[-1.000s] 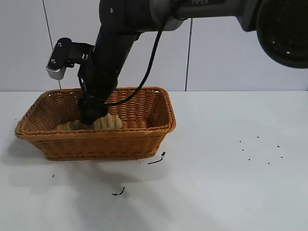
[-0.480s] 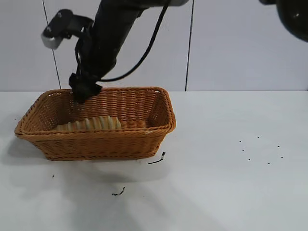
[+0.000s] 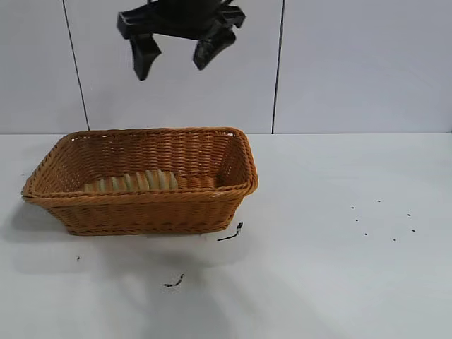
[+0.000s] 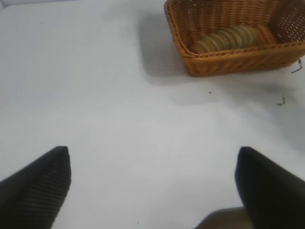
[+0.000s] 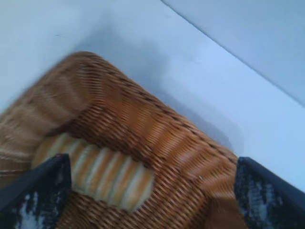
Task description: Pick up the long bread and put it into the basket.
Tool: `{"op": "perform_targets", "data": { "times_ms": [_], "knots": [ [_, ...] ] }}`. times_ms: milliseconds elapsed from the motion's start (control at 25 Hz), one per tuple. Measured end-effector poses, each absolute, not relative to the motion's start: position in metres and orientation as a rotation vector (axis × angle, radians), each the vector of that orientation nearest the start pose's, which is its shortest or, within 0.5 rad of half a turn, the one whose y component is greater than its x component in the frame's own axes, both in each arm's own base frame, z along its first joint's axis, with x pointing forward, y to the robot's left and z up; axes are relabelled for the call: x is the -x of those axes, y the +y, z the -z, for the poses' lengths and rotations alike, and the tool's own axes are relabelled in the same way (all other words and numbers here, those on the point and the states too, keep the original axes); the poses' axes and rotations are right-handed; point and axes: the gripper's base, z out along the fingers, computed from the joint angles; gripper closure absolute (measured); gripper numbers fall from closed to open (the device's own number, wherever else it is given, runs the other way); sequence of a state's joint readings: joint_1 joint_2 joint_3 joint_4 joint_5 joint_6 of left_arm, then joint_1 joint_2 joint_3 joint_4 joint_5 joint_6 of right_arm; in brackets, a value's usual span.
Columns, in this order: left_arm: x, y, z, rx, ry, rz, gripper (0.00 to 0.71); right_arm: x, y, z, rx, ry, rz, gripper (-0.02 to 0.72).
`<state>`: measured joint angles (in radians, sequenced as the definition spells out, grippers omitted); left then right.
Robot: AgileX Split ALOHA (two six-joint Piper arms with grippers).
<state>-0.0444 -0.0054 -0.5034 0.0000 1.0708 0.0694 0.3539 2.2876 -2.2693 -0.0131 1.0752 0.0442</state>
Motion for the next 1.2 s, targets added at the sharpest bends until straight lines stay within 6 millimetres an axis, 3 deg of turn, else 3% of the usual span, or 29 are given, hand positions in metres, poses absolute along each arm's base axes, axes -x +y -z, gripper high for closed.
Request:
{"op": "perform_targets", "data": {
  "times_ms": [240, 400, 560, 800, 920, 1040, 1200],
  "knots": [
    [0.007, 0.000, -0.277, -0.116, 2.042, -0.016, 0.014, -0.503, 0.083, -0.271, 0.165, 2.601, -0.046, 0.066],
    [0.007, 0.000, -0.277, -0.116, 2.042, -0.016, 0.014, -0.507, 0.041, -0.271, 0.058, 2.620, -0.014, 0.066],
    [0.007, 0.000, -0.277, -0.116, 2.042, -0.016, 0.014, -0.504, 0.025, -0.269, 0.018, 2.663, -0.001, 0.066],
    [0.007, 0.000, -0.277, -0.116, 2.042, -0.016, 0.014, -0.500, 0.025, -0.267, 0.035, 2.712, 0.003, 0.066],
    [0.007, 0.000, -0.277, -0.116, 2.042, -0.016, 0.014, -0.495, 0.025, -0.278, 0.031, 2.698, 0.001, 0.066],
    [0.007, 0.000, -0.277, -0.116, 2.042, -0.016, 0.014, -0.479, 0.024, -0.295, 0.023, 2.693, -0.004, 0.066],
    [0.007, 0.000, -0.277, -0.116, 2.042, -0.016, 0.014, -0.439, 0.022, -0.317, 0.021, 2.720, -0.001, 0.066]
  ]
}}
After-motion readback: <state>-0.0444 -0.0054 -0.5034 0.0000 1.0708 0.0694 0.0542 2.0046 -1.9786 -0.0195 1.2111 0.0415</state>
